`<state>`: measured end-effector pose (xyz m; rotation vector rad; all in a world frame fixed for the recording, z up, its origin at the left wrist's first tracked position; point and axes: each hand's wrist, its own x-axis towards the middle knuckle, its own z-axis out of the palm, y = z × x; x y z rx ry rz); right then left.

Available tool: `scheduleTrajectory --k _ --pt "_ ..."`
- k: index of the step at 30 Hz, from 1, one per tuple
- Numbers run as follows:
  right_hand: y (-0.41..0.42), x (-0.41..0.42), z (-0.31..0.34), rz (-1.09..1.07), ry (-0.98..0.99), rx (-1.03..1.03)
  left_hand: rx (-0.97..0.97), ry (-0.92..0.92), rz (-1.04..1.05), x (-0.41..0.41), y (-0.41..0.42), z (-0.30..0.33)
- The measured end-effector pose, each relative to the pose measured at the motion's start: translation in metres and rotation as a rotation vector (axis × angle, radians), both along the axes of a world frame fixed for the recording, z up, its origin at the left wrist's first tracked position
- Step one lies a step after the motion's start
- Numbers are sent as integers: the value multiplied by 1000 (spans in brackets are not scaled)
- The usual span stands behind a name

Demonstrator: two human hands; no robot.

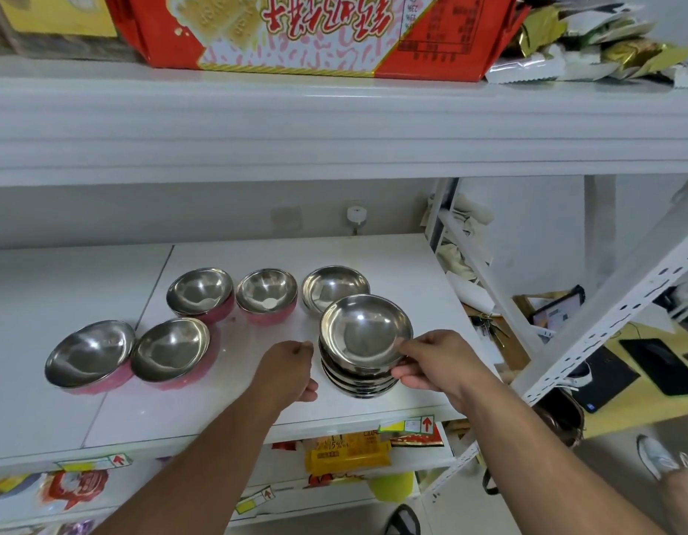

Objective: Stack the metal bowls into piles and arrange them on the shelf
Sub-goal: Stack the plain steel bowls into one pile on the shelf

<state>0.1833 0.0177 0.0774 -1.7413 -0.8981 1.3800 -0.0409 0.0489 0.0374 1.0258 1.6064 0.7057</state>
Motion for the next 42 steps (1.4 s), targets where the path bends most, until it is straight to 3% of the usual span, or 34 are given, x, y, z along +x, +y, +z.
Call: scheduleTrajectory --k 13,18,29,32,38,42 --pt "13 19 4 -137 -234 88 98 -113 83 -18 5 0" --pt "53 19 -1 -100 -179 121 151 -176 80 -13 29 2" --pt "144 9 -38 51 26 9 37 -210 139 8 81 -16" --pt "149 2 -41 73 33 -27 33 -176 100 7 86 -23" --pt "161 -1 -50 173 77 -51 37 -321 152 14 98 -30" --pt "163 4 -47 200 83 -23 51 -285 127 16 101 -30"
